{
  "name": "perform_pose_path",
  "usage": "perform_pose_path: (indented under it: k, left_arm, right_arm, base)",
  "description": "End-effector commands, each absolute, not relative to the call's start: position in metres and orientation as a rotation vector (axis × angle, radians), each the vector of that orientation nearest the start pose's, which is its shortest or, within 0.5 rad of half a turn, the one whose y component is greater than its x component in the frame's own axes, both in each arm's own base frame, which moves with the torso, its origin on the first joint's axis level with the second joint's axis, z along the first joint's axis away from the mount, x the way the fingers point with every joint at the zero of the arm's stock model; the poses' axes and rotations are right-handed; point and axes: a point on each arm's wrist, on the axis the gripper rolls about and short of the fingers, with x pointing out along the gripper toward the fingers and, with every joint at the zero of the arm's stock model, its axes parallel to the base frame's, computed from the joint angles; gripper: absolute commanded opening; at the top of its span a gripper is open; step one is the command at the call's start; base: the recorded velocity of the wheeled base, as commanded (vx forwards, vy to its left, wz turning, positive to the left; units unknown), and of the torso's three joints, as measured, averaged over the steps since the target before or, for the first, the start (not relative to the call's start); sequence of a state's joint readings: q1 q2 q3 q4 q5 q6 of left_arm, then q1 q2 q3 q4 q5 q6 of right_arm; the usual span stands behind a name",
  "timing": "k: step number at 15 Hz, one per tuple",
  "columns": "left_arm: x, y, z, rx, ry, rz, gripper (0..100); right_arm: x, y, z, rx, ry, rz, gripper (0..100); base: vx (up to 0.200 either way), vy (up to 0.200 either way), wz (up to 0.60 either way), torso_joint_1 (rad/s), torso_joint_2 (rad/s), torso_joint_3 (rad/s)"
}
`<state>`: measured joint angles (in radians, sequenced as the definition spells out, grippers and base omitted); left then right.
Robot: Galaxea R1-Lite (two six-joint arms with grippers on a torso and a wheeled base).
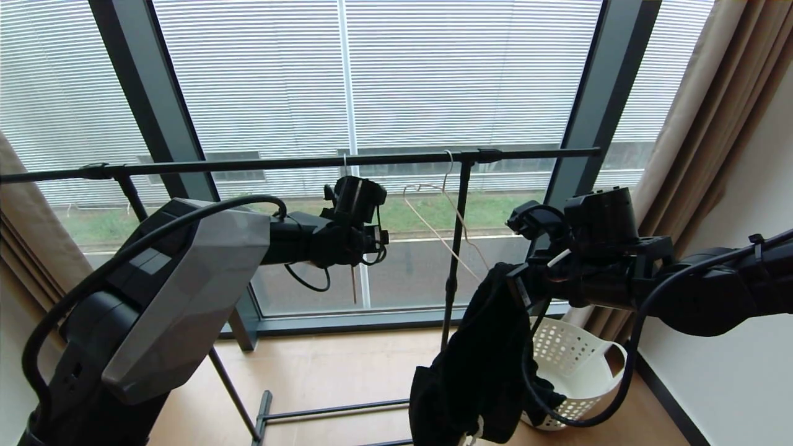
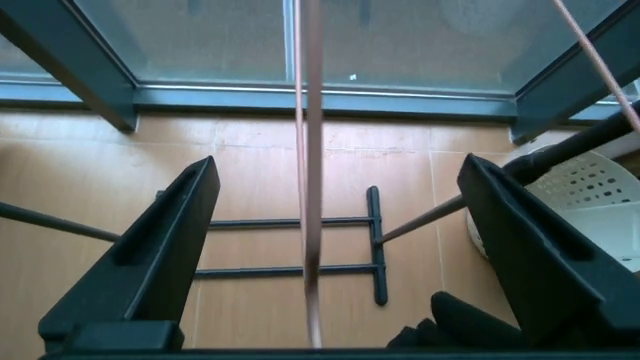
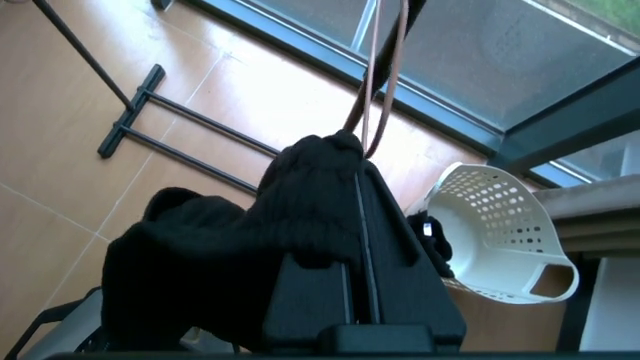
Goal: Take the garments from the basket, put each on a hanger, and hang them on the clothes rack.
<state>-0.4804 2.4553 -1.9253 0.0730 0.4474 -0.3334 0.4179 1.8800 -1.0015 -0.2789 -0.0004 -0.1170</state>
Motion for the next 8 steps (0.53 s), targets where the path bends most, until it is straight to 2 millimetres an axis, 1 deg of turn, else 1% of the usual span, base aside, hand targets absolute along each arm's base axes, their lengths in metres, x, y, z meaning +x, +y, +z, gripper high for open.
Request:
perform_pose_path:
  k: [1, 8]
  left_arm:
    - [0.4508, -0.2220, 0.0993, -0.040, 0.562, 0.069, 0]
    - [0.4500, -0.2216, 0.1062, -0.047, 0.546, 0.066, 0]
  right_arm:
    - [0.3160, 0.1412, 0.1404, -0.238, 0.570, 0.442, 0]
    - [0.3166, 0.1409, 0.1403, -0.239, 0.570, 0.441, 0]
  base:
    - [0.000, 0.000, 0.00, 0.000, 0.00, 0.000]
    - [0.000, 0.000, 0.00, 0.000, 0.00, 0.000]
